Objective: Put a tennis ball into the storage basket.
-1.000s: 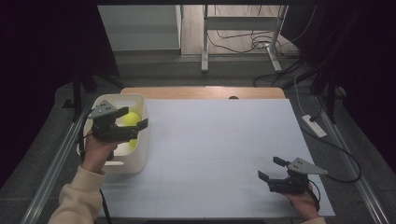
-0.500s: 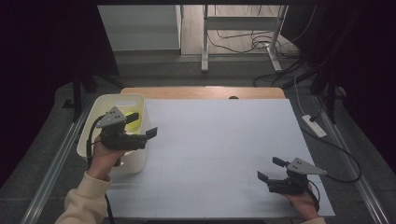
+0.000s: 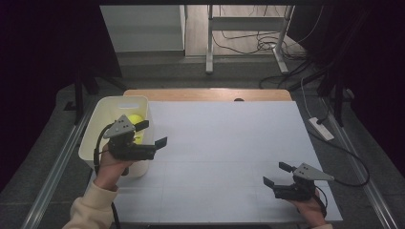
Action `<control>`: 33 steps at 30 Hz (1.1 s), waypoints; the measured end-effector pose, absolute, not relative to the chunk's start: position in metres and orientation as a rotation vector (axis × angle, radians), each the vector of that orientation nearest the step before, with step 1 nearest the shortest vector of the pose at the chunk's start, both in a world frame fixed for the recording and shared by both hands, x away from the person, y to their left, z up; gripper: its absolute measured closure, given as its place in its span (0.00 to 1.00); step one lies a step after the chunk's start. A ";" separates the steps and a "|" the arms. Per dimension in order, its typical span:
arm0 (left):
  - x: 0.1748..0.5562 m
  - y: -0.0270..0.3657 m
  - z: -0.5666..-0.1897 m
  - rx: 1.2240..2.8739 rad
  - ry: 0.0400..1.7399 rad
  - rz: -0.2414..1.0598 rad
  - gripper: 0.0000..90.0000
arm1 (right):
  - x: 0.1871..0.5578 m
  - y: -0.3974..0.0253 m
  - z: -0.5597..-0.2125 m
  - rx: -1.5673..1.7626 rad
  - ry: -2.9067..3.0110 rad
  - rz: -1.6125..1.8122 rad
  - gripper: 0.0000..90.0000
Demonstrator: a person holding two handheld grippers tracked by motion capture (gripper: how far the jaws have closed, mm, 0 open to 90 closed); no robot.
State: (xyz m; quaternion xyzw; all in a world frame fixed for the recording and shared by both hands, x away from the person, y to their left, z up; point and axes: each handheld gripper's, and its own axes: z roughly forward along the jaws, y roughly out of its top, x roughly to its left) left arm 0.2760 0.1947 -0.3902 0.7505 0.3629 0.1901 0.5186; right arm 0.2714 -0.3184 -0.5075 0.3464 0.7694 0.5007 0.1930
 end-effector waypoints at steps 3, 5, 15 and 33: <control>0.273 0.192 -0.393 1.801 0.863 0.431 0.12 | 0.271 -0.318 -0.508 0.971 2.158 1.406 0.13; 0.271 0.190 -0.396 1.802 0.863 0.426 0.12 | 0.271 -0.317 -0.507 0.971 2.157 1.408 0.13; 0.255 0.177 -0.405 1.808 0.821 0.383 0.13 | 0.270 -0.317 -0.506 0.967 2.153 1.411 0.13; 0.242 0.153 -0.436 1.894 0.764 0.273 0.13 | 0.267 -0.319 -0.506 0.971 2.151 1.406 0.13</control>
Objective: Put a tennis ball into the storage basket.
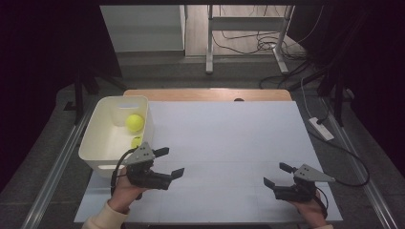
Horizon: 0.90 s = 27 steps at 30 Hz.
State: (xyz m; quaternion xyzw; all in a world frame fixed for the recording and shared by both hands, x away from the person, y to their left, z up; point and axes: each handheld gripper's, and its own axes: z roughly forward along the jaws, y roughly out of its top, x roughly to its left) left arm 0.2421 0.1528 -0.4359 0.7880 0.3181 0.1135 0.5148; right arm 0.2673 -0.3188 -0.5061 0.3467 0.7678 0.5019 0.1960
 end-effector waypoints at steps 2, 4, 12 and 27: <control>0.241 0.151 -0.442 1.904 0.765 0.268 0.13 | 0.267 -0.319 -0.506 0.973 2.150 1.403 0.13; 0.241 0.150 -0.446 1.913 0.768 0.267 0.13 | 0.267 -0.319 -0.506 0.975 2.149 1.402 0.13; 0.241 0.148 -0.464 1.953 0.793 0.256 0.13 | 0.266 -0.318 -0.506 0.970 2.155 1.401 0.13; 0.245 0.150 -0.498 2.019 0.862 0.285 0.12 | 0.266 -0.318 -0.508 0.966 2.162 1.392 0.13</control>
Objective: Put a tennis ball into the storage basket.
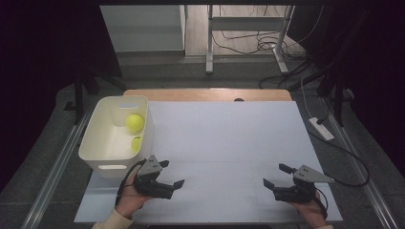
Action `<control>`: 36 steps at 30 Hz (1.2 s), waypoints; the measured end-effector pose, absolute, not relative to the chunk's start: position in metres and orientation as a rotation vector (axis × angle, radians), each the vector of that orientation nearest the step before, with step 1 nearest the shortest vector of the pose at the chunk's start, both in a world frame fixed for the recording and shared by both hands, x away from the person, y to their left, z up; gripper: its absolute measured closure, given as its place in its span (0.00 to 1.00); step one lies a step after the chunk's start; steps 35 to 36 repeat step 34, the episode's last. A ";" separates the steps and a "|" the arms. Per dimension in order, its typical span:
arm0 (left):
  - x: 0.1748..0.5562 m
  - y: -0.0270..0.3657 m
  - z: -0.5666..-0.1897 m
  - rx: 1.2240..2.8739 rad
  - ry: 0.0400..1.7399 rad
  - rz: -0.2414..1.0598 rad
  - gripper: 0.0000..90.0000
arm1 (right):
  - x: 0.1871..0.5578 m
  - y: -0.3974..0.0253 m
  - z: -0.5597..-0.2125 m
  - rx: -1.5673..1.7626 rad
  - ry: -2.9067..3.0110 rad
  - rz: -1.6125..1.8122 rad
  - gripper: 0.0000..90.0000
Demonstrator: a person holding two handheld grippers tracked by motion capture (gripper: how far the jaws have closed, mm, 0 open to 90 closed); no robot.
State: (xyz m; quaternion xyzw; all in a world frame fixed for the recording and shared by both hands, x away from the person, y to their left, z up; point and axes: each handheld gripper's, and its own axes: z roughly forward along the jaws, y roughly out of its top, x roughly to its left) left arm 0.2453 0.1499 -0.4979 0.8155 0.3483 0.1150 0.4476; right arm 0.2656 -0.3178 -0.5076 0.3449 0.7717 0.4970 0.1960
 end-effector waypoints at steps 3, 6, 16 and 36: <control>0.245 0.151 -0.504 2.020 0.873 0.286 0.12 | 0.266 -0.317 -0.508 0.969 2.165 1.393 0.13; 0.244 0.153 -0.510 2.025 0.883 0.293 0.11 | 0.265 -0.316 -0.509 0.962 2.174 1.393 0.13; 0.241 0.162 -0.517 2.004 0.921 0.295 0.11 | 0.262 -0.312 -0.511 0.917 2.218 1.397 0.13; 0.239 0.166 -0.515 1.988 0.932 0.304 0.11 | 0.261 -0.311 -0.512 0.892 2.241 1.399 0.13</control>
